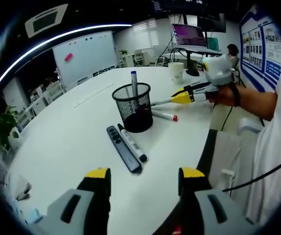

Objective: Place the scattered laser pointers and whiteboard markers into the pen holder and stack the scattered paper cups together

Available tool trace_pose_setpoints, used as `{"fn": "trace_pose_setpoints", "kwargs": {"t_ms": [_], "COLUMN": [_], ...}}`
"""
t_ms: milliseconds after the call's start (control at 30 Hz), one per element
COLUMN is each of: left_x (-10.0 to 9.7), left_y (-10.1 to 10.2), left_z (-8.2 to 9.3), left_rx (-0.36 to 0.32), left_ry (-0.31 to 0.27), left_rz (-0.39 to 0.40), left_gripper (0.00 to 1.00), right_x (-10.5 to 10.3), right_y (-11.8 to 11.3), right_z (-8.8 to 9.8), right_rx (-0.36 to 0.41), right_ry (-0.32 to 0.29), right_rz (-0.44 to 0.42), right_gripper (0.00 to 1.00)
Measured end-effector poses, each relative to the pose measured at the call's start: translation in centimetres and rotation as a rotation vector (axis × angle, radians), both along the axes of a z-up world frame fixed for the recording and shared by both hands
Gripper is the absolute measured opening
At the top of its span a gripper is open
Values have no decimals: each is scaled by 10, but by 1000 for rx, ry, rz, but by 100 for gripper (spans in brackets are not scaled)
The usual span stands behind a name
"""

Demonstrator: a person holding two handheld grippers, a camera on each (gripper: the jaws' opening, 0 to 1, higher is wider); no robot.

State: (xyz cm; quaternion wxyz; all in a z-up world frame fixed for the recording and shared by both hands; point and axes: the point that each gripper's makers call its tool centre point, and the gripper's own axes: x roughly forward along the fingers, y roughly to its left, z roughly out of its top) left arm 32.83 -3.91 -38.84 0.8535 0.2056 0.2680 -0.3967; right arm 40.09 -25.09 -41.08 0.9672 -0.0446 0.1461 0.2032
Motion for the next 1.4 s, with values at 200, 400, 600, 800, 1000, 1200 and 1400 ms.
{"fn": "trace_pose_setpoints", "kwargs": {"t_ms": [200,400,600,800,1000,1200,1400], "left_x": [0,2,2,1,3,1,2], "left_y": [0,2,-2,-4,-6,-8,-7], "left_z": [2,0,0,-1,-2,-5,-4], "left_rx": [-2,-2,-2,0,6,4,1], "left_ry": [-3,1,0,5,6,14,9], "left_rz": [1,6,-1,-9,-16,-25,-20], "left_gripper": [56,56,56,56,56,56,56], "right_x": [1,2,3,4,7,8,9], "right_y": [-1,-2,-5,-4,1,-1,-3], "right_z": [3,5,7,14,22,24,29], "right_rx": [3,4,4,-3,0,-5,-7], "right_ry": [-13,-29,-37,-60,-86,-90,-110], "right_rz": [-3,-1,-9,-6,5,-9,-19], "right_gripper": [11,11,11,11,11,11,11]}}
